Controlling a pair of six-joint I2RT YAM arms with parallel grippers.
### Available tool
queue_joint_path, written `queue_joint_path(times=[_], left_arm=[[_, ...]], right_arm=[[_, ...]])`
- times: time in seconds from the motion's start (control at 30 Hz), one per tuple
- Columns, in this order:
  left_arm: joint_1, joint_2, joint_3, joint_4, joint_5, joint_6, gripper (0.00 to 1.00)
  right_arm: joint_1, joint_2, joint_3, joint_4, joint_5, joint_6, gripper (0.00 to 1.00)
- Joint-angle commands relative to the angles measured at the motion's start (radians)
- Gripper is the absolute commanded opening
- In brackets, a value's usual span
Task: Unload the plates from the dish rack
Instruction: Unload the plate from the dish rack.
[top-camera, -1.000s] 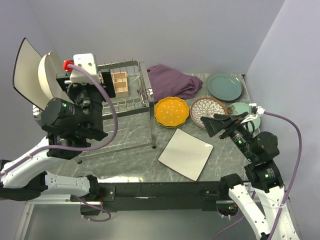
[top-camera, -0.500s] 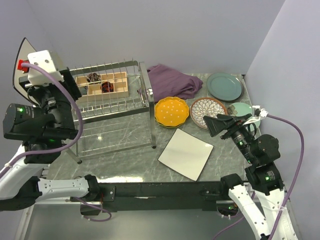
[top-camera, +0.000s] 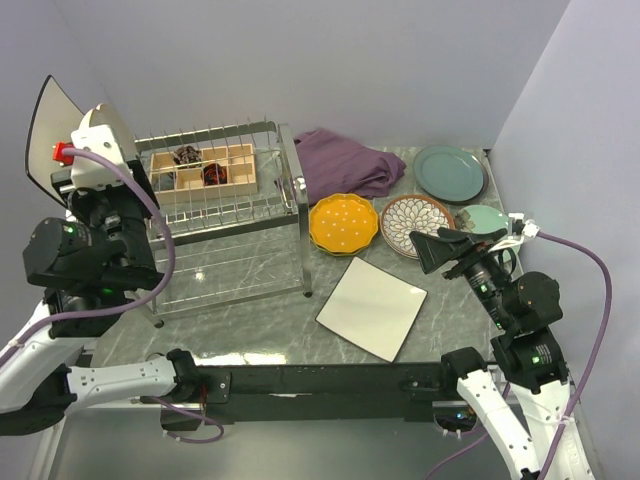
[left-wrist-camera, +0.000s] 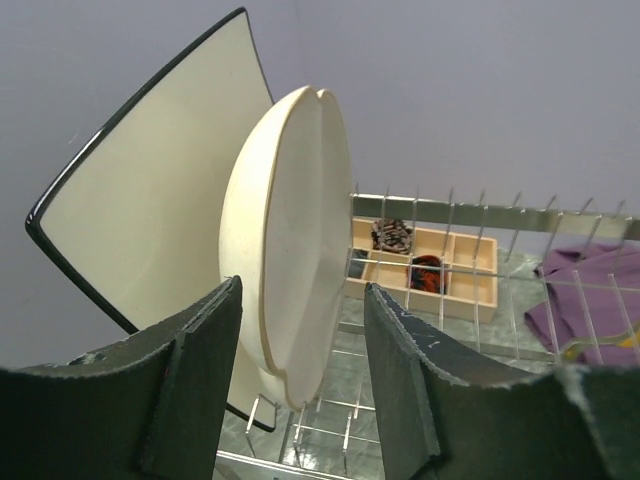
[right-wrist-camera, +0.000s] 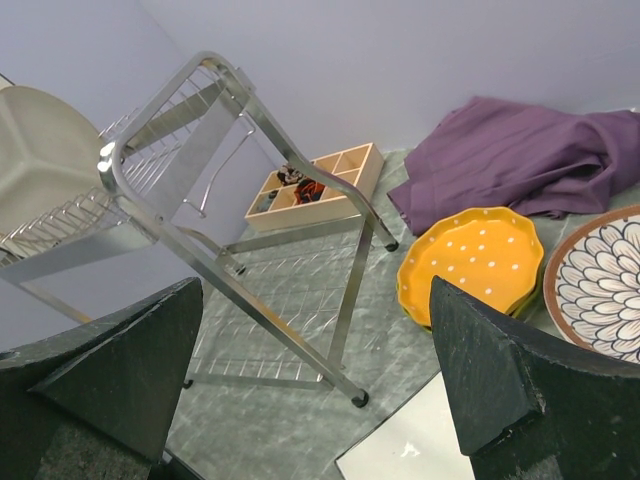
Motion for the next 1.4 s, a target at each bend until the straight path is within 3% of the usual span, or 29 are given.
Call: queue_joint_path(times=[0.0,0.17,0.27,0.43,0.7,0.87,1.37], left_arm=[[0.033,-0.030,-0.037,-0.040,-0.058,-0.050,0.55],[0.112,-0.011,-0.074,0.050,-0.036,0.050,0.59],[0.151,0.023,0.001,-0.039,-0.007,-0.015,0.60],[0.213,0.078,0.041,0.042,-0.028,0.082,0.58],[0.299,0.097,0.029,0.007,-0.005,0.039,0.62],[0.333,0.129,0.046,-0.076,-0.013,-0.021,0.61],[0.368,0.117,-0.041,-0.008,-0.060,0.024,0.47]], right_arm=[[0.004,-0.009,-0.005,0.012,0.017,-0.021,1.00],[0.004,-0.005,-0.004,0.009,0.020,-0.025,1.00],[0.006,-0.003,-0.004,0.004,0.025,-0.028,1.00],[0.004,-0.009,-0.005,0.004,0.031,-0.033,1.00],[0.006,-0.011,-0.001,-0.003,0.042,-0.039,1.00],[0.004,-0.017,-0.002,-0.006,0.054,-0.045,1.00],[0.006,-0.015,0.002,-0.012,0.051,-0.051,1.00]])
